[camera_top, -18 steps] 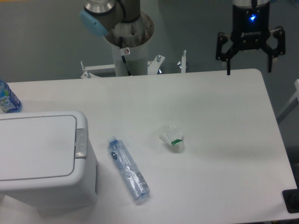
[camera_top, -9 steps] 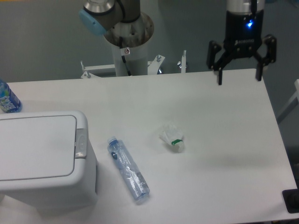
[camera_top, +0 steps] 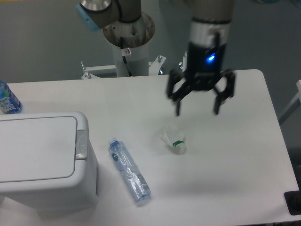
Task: Open the trash can
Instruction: 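Move the open gripper across the table toward the white trash bin lid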
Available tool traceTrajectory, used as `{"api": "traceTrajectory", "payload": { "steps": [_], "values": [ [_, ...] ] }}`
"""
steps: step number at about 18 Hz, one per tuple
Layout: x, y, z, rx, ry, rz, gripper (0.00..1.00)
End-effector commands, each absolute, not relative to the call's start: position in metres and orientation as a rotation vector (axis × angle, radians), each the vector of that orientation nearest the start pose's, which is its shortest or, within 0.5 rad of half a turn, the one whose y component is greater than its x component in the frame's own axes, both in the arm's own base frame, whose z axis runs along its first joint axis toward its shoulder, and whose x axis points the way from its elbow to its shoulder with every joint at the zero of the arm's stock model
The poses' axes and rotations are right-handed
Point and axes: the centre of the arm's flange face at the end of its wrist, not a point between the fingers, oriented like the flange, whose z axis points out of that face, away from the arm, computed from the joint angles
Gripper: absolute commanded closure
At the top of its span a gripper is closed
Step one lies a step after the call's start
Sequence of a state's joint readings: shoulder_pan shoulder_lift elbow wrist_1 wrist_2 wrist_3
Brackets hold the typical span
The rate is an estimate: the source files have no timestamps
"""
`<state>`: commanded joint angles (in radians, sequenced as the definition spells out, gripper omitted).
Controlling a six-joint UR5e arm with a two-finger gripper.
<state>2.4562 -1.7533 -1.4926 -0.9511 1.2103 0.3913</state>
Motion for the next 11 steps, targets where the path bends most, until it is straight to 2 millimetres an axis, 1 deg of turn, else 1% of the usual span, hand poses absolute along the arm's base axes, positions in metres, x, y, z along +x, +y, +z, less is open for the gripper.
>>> {"api": "traceTrajectory", "payload": {
  "steps": [2,6,7,11],
  "values": [
    [-0.341,0.528,0.508,-2.465,-0.511,-0.008,0.00],
    [-0.308,0.556,0.495,-2.481,-0.528,-0.084,0.00],
    [-0.303,0.561,0.493,-2.481,-0.546,-0.100,0.00],
    [-0.293,0.570,0.492,-2.458,-0.587,-0.147,0.00]
  ]
}}
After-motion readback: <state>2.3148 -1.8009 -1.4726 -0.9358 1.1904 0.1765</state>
